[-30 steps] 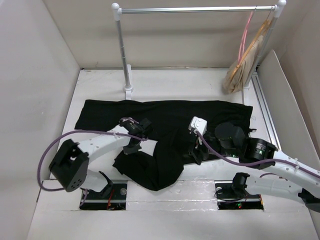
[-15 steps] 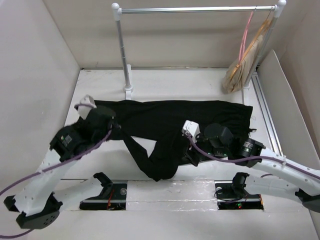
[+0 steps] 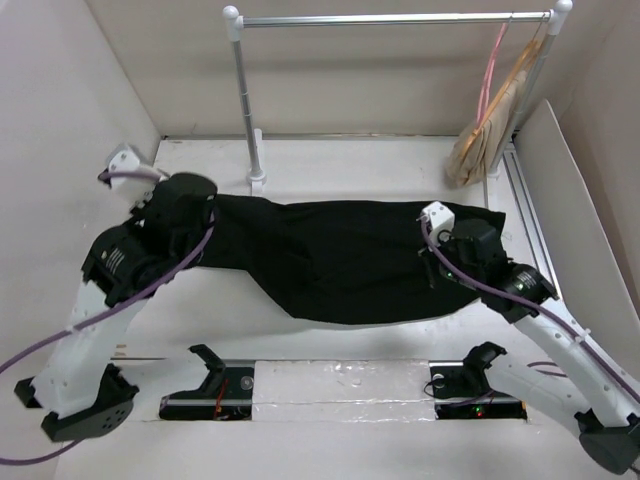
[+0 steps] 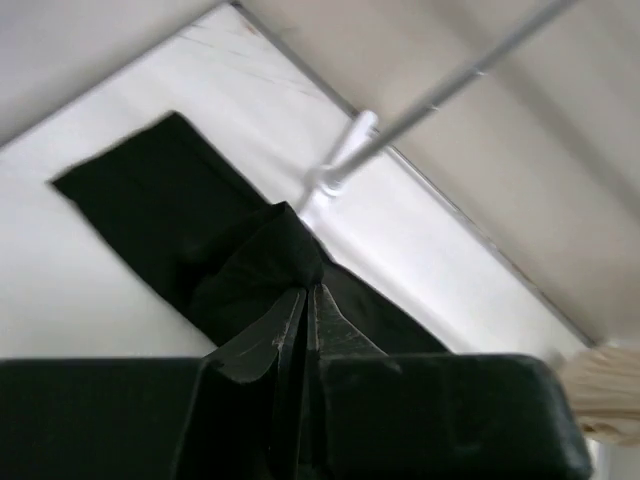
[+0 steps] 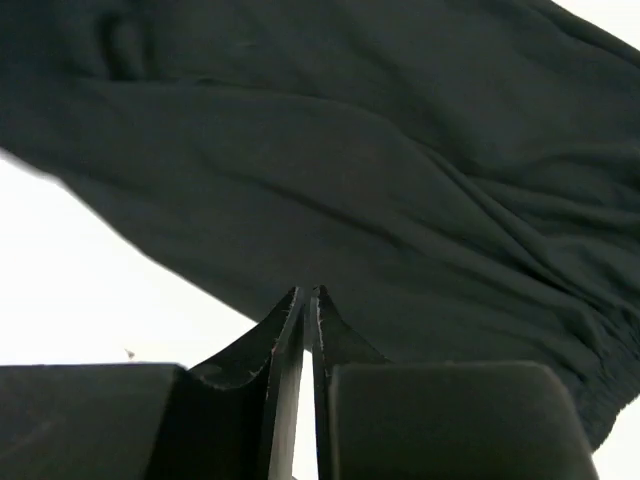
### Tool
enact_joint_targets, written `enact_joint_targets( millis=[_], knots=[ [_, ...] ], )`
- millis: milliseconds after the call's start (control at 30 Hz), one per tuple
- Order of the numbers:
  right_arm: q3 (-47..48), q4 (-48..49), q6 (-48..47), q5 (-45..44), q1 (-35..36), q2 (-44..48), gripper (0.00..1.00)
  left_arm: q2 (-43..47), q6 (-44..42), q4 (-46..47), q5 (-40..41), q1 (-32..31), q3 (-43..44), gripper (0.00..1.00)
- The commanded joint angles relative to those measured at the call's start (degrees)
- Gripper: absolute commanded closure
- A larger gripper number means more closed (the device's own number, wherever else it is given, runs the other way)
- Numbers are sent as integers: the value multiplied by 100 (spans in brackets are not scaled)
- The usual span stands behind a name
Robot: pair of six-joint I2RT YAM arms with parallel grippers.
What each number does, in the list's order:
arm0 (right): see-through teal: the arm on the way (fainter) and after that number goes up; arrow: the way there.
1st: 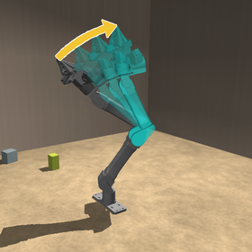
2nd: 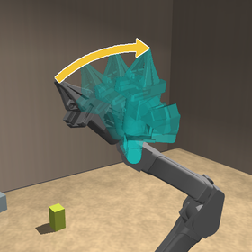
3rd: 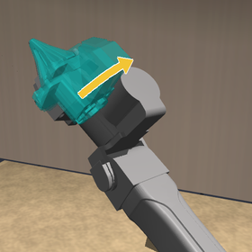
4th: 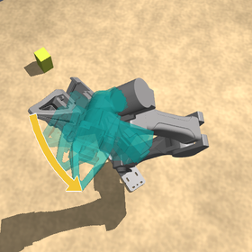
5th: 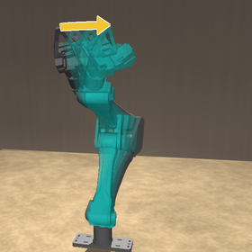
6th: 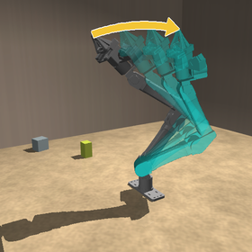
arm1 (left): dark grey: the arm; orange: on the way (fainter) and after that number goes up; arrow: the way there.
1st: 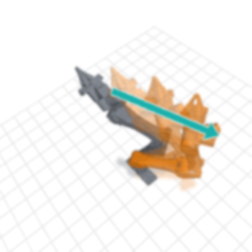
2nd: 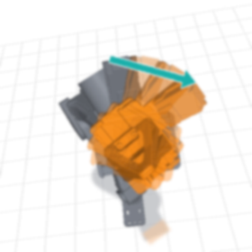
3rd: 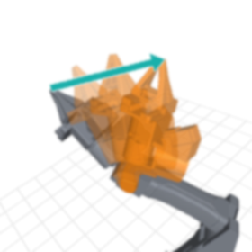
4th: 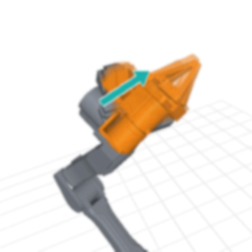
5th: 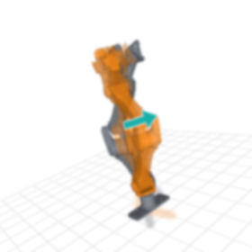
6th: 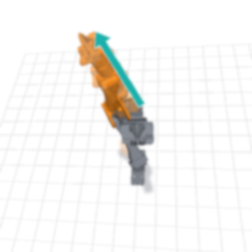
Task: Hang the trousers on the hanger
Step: Flatten out the trousers at the center of the board.
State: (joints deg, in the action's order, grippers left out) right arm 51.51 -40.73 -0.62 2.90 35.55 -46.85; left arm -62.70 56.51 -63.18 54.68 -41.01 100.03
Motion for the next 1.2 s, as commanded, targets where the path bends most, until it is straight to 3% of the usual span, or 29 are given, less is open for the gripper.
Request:
enact_joint_targets(
  millis=[0, 100, 200, 233, 267, 400, 567, 833, 967, 1167],
  knots=[
    [-149, -181, -52, 325, -590, 158, 87, 722, 397, -12, 1052, 32, -789, 100],
    [-159, -321, -122, 422, -944, 106, 83, 698, -112, 113, 1343, 32, -574, 100],
    [-255, -488, -105, 326, -1436, 88, 52, 504, -314, -195, 1720, 32, -623, 100],
    [-368, -506, -79, 291, -1724, 88, 37, 530, -299, -195, 1757, 32, -773, 100],
    [-439, -515, -52, 256, -1866, 62, 34, 661, -229, -195, 1783, 32, -966, 100],
    [-351, -726, 404, 36, -2700, -26, 31, 1179, 193, 15, 1250, 32, -2056, 100],
    [-781, -788, 932, -175, -3773, -254, 35, 1900, -218, 647, 650, 32, -2646, 100],
    [-765, -919, 1266, -431, -5654, -790, 35, 2490, -975, 1211, -141, 32, -2866, 100],
    [-1124, -447, 1354, -334, -6550, -1106, 38, 2867, -1632, 1466, -169, 32, -2709, 100],
    [-1678, 580, 1539, 728, -6658, -1485, 42, 3140, -2267, 1510, 105, 32, -2427, 100]
  ],
)
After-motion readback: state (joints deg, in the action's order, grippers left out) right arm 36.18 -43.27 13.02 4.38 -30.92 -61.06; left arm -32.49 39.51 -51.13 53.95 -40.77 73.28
